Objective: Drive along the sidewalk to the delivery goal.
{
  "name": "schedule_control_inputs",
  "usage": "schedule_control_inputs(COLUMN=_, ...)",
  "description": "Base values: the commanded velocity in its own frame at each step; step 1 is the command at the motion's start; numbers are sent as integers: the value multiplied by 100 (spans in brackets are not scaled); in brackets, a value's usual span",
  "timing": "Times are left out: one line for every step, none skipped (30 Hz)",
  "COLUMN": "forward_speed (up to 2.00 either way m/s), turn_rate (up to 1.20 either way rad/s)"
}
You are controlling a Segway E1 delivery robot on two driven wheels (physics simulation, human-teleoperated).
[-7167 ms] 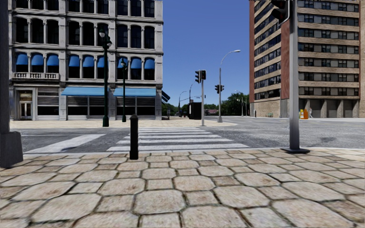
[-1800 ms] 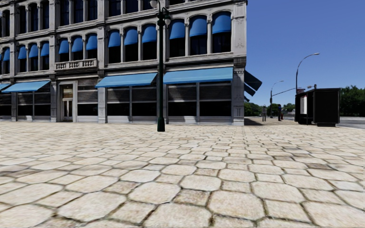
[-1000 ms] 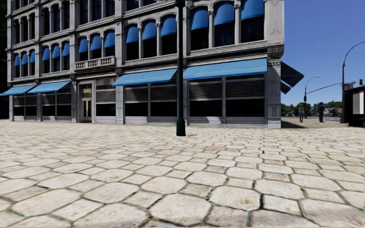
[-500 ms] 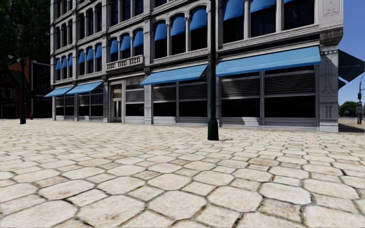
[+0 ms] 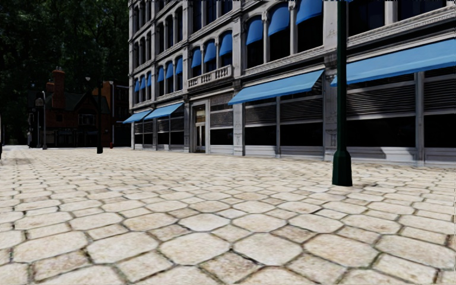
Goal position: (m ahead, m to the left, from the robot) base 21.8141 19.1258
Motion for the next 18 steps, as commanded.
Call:
schedule_control_inputs(forward_speed=196, turn_rate=58)
schedule_control_inputs(forward_speed=196, turn_rate=58)
schedule_control_inputs(forward_speed=196, turn_rate=58)
schedule_control_inputs(forward_speed=196, turn_rate=58)
schedule_control_inputs(forward_speed=196, turn_rate=58)
schedule_control_inputs(forward_speed=196, turn_rate=58)
schedule_control_inputs(forward_speed=196, turn_rate=58)
schedule_control_inputs(forward_speed=196, turn_rate=58)
schedule_control_inputs(forward_speed=196, turn_rate=58)
schedule_control_inputs(forward_speed=196, turn_rate=58)
schedule_control_inputs(forward_speed=196, turn_rate=58)
schedule_control_inputs(forward_speed=196, turn_rate=58)
schedule_control_inputs(forward_speed=196, turn_rate=58)
schedule_control_inputs(forward_speed=196, turn_rate=58)
schedule_control_inputs(forward_speed=196, turn_rate=58)
schedule_control_inputs(forward_speed=196, turn_rate=58)
schedule_control_inputs(forward_speed=196, turn_rate=58)
schedule_control_inputs(forward_speed=196, turn_rate=58)
